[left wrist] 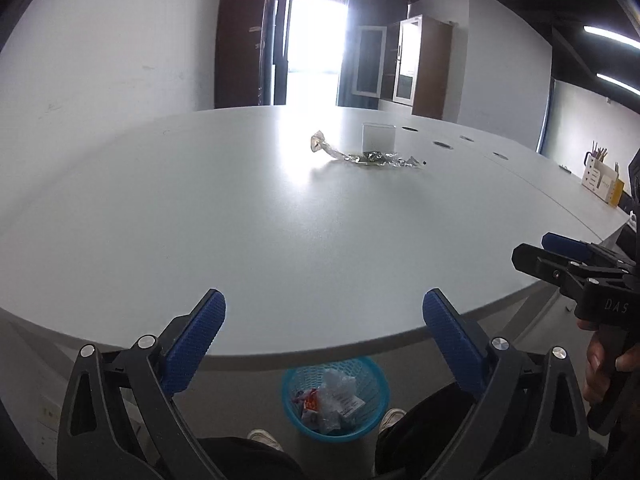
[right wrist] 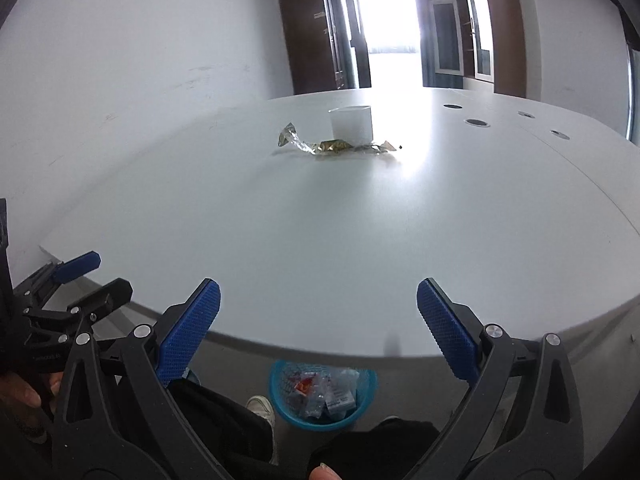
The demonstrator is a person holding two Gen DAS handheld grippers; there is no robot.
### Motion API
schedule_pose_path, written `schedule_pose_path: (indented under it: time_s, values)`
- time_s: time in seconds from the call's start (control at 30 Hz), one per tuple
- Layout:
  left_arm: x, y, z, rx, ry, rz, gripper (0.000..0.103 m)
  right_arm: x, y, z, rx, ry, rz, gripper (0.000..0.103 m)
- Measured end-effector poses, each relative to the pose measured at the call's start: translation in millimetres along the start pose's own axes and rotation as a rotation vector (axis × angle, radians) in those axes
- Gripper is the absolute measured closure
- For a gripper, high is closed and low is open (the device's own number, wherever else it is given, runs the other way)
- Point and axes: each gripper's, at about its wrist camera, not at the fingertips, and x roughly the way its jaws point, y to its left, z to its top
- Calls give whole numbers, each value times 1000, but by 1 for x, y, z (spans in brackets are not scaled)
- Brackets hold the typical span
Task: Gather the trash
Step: 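Raise both tools back toward the white cup and gold wrapper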
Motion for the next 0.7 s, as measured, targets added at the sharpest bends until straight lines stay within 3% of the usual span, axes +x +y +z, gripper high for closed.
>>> schedule_pose_path:
  time_s: [0.23,0.7]
  values:
    - [23,9,36,-22,-6,-12,6,31,-7,45,18,-23,-4,9]
    - [108,24,117,-164,95,-83,6,91,-43,142,39,-11,-74,9]
